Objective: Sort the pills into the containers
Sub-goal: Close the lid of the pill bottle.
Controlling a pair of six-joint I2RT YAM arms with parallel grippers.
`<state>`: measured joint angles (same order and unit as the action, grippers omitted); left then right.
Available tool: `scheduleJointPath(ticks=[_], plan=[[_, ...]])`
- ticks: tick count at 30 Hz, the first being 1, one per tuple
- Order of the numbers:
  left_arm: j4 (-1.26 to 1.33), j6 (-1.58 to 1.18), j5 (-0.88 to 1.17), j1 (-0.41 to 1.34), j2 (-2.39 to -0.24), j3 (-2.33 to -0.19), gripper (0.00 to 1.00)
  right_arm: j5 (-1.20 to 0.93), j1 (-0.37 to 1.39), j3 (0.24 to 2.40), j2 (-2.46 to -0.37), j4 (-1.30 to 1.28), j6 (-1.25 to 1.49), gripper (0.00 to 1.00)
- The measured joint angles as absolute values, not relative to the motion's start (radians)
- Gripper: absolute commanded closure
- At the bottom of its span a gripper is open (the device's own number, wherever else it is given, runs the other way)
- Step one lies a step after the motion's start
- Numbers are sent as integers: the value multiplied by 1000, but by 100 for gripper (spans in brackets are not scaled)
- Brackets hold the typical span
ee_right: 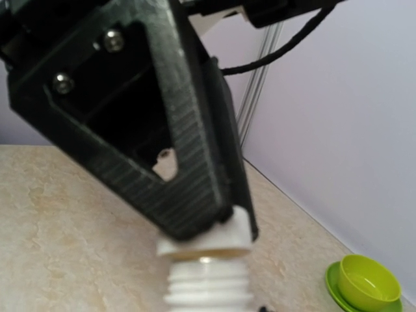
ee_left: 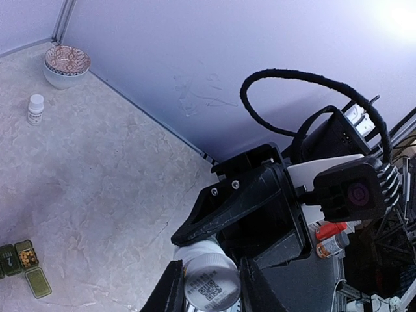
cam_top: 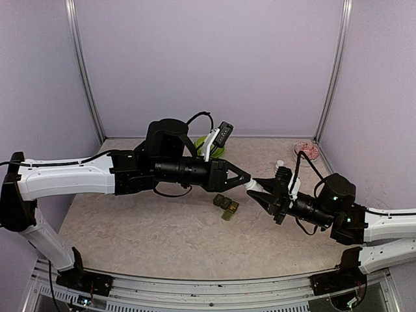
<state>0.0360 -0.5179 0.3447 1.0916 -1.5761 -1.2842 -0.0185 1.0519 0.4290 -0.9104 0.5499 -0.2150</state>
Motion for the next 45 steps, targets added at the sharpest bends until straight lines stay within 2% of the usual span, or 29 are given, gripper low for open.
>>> scheduleJointPath(ticks=[37,45], plan=[[39,-535,377,1079,-1579,-1266,75,-43,1052,429,-933,570,-220,85],[38,-629,376,1065,-1618,-1267,75,52,1070,429,-941,522,-268,86]])
